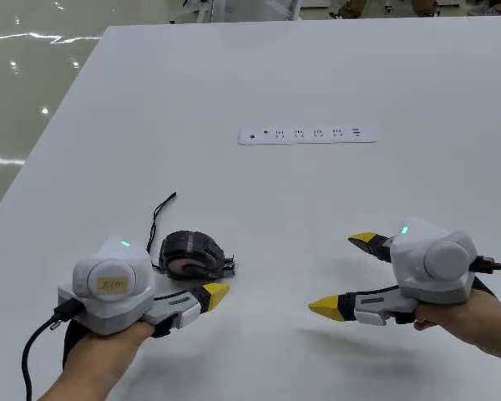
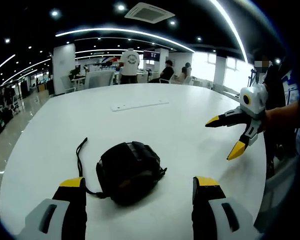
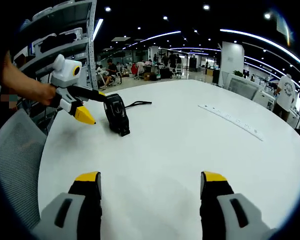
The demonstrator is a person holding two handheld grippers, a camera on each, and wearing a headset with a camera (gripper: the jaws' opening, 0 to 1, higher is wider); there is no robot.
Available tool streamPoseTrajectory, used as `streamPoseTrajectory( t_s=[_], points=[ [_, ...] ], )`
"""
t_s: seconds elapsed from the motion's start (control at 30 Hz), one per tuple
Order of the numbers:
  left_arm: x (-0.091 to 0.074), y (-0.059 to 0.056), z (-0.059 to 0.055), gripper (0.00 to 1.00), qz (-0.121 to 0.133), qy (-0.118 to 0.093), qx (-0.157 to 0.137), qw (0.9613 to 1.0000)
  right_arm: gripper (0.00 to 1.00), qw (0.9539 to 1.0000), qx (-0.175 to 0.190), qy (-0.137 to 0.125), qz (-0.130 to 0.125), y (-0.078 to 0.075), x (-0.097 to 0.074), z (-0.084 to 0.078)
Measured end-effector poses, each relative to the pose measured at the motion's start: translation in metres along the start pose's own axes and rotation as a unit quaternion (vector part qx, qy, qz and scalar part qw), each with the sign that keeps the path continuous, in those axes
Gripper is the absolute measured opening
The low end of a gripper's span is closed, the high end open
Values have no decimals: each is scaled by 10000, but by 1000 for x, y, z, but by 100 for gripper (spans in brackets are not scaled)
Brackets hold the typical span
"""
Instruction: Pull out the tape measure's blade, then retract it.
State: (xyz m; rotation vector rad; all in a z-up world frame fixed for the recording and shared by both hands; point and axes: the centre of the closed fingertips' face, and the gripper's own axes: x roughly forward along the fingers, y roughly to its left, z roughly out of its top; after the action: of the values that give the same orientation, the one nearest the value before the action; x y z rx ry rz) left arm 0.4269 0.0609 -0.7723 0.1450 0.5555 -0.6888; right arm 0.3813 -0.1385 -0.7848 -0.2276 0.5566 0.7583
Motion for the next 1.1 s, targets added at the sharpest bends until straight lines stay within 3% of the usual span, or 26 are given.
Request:
streamPoseTrajectory(
  t_s=[0.07,0.3,0.67,1.1],
  points=[
    [-4,-3,2,87,-198,-84,-59,9998,84,10000,49,-67,-39,-1,-7,0],
    [-18,-5,8,95,-440,-305,124,9985,91,9996,139,-202,-126,1,-25,-4],
    [-37,-17,5,100,-837,-423,132,9955,97,9993,207,-267,-158,3,-51,-14],
    [-46,-16,-2,100,-817,-376,254,9956,100,9987,238,-384,-248,2,-67,-18]
  ],
)
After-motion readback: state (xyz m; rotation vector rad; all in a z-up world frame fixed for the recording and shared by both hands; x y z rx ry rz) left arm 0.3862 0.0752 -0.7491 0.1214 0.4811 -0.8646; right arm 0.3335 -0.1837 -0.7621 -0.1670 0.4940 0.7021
